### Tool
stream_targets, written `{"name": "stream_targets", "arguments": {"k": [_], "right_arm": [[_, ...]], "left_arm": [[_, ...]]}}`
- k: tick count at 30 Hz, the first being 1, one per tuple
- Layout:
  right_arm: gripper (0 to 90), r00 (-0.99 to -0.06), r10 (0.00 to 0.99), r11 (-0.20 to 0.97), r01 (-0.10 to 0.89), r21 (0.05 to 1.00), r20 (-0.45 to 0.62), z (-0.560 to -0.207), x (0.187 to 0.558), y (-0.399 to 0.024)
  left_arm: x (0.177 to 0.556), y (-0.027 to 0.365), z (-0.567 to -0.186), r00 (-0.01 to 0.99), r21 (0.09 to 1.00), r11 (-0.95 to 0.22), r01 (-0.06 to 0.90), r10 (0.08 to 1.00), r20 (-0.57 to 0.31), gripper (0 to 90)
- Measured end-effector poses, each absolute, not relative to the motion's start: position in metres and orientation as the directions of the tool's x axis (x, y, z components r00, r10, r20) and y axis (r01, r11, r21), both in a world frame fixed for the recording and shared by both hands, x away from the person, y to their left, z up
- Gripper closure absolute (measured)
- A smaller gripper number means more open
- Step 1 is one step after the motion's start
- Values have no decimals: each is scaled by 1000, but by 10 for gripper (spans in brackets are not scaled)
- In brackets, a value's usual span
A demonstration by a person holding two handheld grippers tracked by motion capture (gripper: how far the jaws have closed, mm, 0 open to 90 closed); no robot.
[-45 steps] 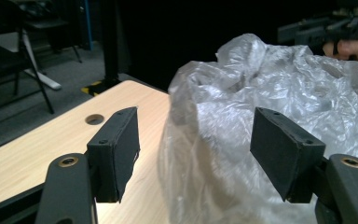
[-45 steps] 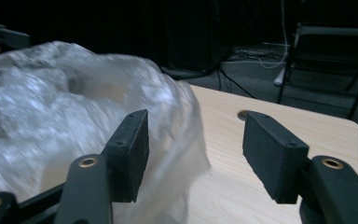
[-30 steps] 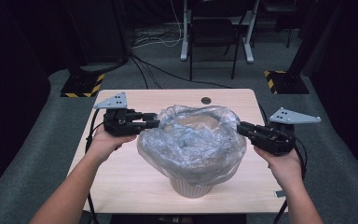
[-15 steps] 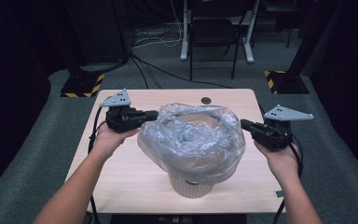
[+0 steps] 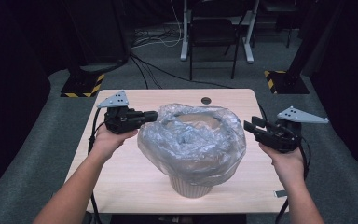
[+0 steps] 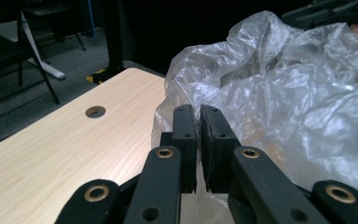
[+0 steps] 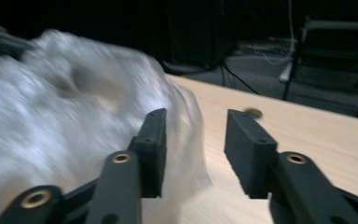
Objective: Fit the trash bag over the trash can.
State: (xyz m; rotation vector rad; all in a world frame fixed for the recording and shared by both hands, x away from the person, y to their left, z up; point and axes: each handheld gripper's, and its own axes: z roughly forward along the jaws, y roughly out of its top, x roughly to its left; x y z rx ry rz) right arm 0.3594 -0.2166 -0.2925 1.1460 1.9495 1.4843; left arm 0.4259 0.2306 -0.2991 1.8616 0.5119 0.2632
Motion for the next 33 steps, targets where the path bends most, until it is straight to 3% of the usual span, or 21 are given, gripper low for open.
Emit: {"name": "stream_targets", "arguments": {"k": [3,9,10,13,14,17,26,33], "right_arm": [[438,-593,792,78,333,940,144,-284,358,-209],[385,-630,763,121,361,925,146,-292,371,-194],[432,-636,757,127,368,921,150,-294,374,-193],[720,-669,730,157,361,919,139,-296,375,-189],[720,-669,730,157,361,919,139,-296,375,-189],[882,-674,736,223,326,918,60,-292,372,-182],[891,-546,835,285,316,905,-73,-290,383,-181],[894,-498,866,265,380,886,-46,-307,390,-190]], "left_arm": [[425,229,-298,883,937,-279,210,466,-59,840],[424,227,-299,889,939,-279,202,455,-56,824],[424,227,-299,889,939,-279,202,455,-56,824],[423,228,-299,891,940,-277,197,450,-54,824],[423,228,-299,891,940,-277,197,450,-54,825],[423,227,-299,889,942,-273,196,455,-54,826],[431,214,-297,870,937,-268,222,488,-67,830],[435,212,-301,863,929,-275,248,499,-82,830]]}}
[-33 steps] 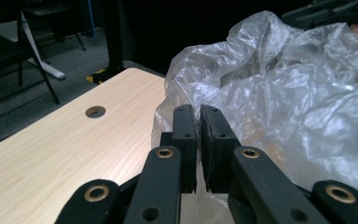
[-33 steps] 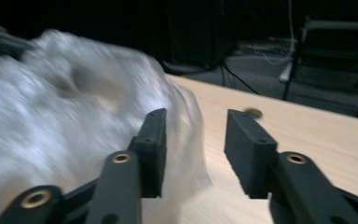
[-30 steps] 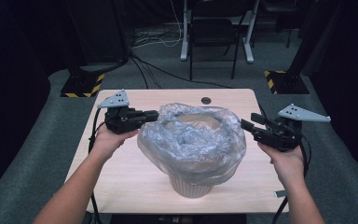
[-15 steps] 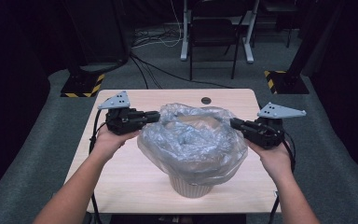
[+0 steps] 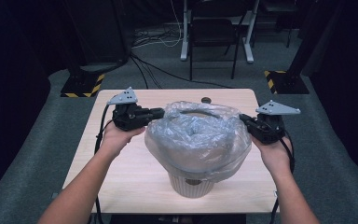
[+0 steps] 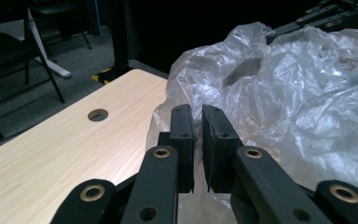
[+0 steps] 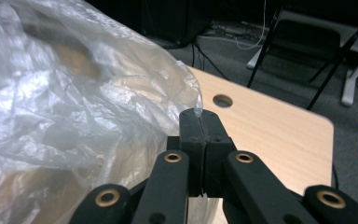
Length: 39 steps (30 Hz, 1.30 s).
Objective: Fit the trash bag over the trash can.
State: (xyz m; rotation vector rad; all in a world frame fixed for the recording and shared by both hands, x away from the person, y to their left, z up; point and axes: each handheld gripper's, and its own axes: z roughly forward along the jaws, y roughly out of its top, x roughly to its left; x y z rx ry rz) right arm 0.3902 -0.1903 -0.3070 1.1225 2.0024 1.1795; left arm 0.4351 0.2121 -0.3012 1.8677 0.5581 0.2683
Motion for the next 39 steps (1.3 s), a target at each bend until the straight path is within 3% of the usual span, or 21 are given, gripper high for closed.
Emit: {"name": "stream_targets", "arguments": {"k": [8,16,24,33,39], "right_arm": [[892,-510,860,249,427,869,4,-325,385,-197],[863,-556,830,210,384,899,44,-319,371,-195],[859,-534,844,187,391,901,56,-319,385,-192],[647,-538,840,176,379,908,62,-311,380,-195],[477,-530,845,151,369,917,74,-304,374,-201]], "left_arm": [[432,216,-305,867,920,-292,260,490,-89,838],[421,228,-319,870,913,-308,268,485,-92,840],[426,226,-319,854,917,-282,284,508,-108,796],[421,228,-308,861,933,-263,247,501,-87,592],[420,230,-301,869,941,-241,236,485,-93,385]]}}
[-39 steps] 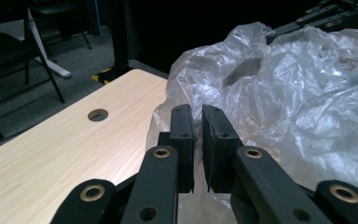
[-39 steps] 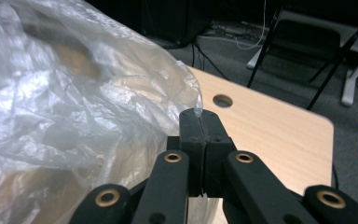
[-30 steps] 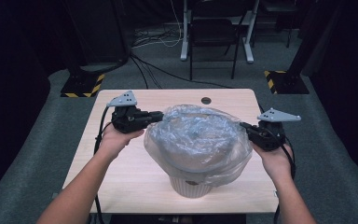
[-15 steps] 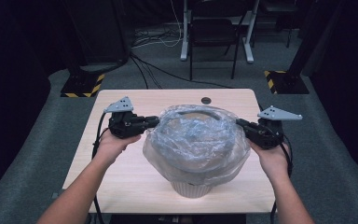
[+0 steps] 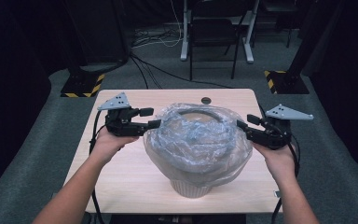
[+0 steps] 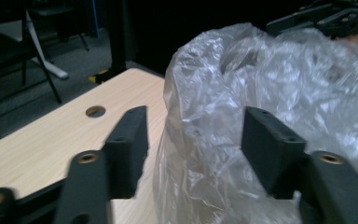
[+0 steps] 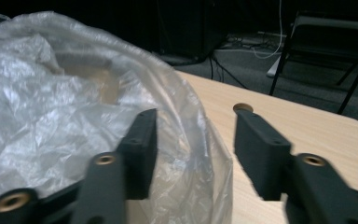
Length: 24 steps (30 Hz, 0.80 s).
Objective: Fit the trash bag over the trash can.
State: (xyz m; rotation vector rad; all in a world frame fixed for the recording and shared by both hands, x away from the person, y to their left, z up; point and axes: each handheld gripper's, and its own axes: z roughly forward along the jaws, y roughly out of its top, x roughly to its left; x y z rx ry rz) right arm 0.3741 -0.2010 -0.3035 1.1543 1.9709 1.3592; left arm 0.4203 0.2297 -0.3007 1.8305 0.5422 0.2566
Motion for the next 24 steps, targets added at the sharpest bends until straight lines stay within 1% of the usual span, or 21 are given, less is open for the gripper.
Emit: {"name": "stream_targets", "arguments": {"k": [2,3,6,9,11,14,16,20,24], "right_arm": [[399,-520,851,131,352,927,77,-300,372,-204],[375,-514,854,118,342,932,80,-298,372,-205],[344,-511,855,96,318,943,85,-292,369,-207],[340,-529,844,96,301,949,83,-286,363,-207],[342,-565,821,106,291,951,82,-285,356,-204],[342,-624,777,139,304,942,87,-291,349,-195],[346,-646,758,156,317,936,92,-298,347,-189],[355,-663,740,168,343,924,112,-311,350,-182],[377,-669,735,171,346,922,115,-314,353,-179]], "left_arm": [[420,231,-296,870,946,-224,234,482,-101,320],[419,231,-294,871,947,-221,233,481,-102,297],[417,232,-288,874,954,-204,219,475,-99,261],[412,233,-281,882,961,-193,200,463,-91,256],[408,230,-279,895,962,-201,186,439,-81,261],[403,220,-282,915,957,-234,171,399,-66,271],[401,211,-286,925,954,-248,168,375,-65,276],[401,194,-297,936,941,-297,160,347,-49,286],[403,185,-303,942,929,-336,155,335,-36,299]]}}
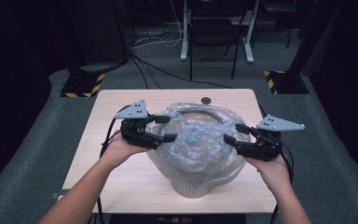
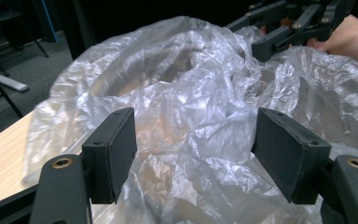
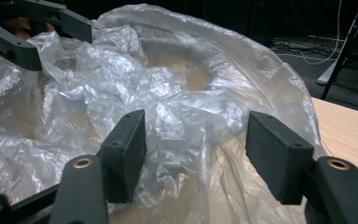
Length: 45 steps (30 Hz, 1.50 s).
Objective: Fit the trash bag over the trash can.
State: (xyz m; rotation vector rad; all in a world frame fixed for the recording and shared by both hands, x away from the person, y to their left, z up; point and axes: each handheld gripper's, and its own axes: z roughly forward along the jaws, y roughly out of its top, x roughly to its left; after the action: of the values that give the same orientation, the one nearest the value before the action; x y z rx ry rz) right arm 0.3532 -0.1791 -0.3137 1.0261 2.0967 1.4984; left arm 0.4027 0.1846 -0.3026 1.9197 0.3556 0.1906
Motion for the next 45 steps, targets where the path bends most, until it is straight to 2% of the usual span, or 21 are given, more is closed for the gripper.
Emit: {"name": "stream_targets", "arguments": {"k": [11,19,25,45], "right_arm": [[447,-685,721,203,352,914,104,-318,358,-170],[445,-676,733,229,346,910,73,-318,360,-166],[447,-680,727,223,362,905,93,-322,361,-158],[420,-727,682,248,329,911,77,-325,366,-98]], "left_arm": [[405,176,-309,950,911,-385,148,311,-23,328],[403,178,-313,953,918,-375,131,303,-13,329],[398,180,-314,952,905,-410,113,306,20,330],[374,241,-317,922,912,-392,123,386,42,335]]}}
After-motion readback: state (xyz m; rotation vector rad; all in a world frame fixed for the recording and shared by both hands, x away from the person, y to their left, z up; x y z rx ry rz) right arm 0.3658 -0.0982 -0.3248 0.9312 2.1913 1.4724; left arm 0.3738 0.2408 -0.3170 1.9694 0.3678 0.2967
